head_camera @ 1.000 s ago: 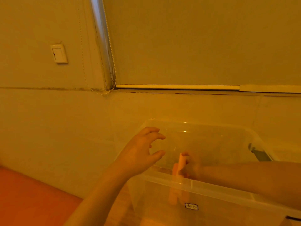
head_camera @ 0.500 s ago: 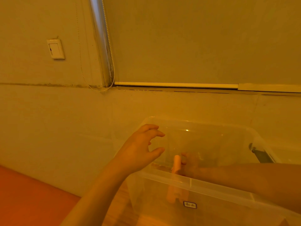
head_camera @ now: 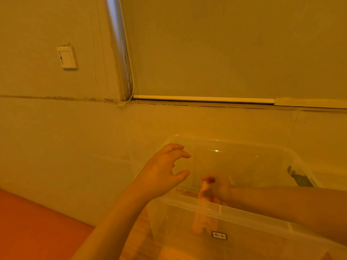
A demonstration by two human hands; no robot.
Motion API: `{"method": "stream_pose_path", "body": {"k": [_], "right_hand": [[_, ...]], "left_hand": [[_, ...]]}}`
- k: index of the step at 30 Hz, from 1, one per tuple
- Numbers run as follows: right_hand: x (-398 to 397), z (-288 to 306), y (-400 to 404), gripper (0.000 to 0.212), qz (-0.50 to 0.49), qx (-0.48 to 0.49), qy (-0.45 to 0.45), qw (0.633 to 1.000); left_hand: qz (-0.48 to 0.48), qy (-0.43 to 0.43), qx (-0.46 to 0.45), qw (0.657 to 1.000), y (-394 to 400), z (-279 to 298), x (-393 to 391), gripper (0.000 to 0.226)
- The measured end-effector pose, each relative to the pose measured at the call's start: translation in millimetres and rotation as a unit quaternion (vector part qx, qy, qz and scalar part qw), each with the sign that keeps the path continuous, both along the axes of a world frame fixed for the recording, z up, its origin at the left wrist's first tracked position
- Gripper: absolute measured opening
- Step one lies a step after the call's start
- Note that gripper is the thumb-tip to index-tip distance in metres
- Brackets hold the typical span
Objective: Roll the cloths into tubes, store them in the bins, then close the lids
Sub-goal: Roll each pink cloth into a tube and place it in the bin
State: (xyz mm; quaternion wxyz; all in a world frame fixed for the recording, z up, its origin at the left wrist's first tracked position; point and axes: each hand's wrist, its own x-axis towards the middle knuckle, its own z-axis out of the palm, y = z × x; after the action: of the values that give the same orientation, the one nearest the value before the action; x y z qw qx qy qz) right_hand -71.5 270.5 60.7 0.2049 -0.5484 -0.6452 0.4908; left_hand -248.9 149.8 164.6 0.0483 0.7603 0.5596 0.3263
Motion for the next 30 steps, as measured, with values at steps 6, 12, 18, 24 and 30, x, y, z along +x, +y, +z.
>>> {"method": "stream_pose_path", "body": {"k": [6,12,18,24,30], "right_hand": [[-2,38,0,0.052,-0.040,0.037,0.103,0.993],[16,88,-24,0.050,-0.052,0.058,0.183,0.980],[41,131,-81,0.052,-0.058,0.066,0.239,0.967],[73,156,-152,0.054,-0.090,0.078,0.249,0.961],[115,157,-225,0.051,-0.102,0.115,0.261,0.953]], "left_hand": [[0.009,-0.009,-0.034,0.999,0,3,2,0.039],[0.035,-0.013,-0.070,0.997,-3,9,7,0.039],[0.053,-0.103,-0.076,0.990,-22,23,31,0.039],[0.045,-0.268,-0.077,0.959,-67,36,70,0.039],[0.020,-0.305,-0.059,0.950,-125,32,110,0.037]]}}
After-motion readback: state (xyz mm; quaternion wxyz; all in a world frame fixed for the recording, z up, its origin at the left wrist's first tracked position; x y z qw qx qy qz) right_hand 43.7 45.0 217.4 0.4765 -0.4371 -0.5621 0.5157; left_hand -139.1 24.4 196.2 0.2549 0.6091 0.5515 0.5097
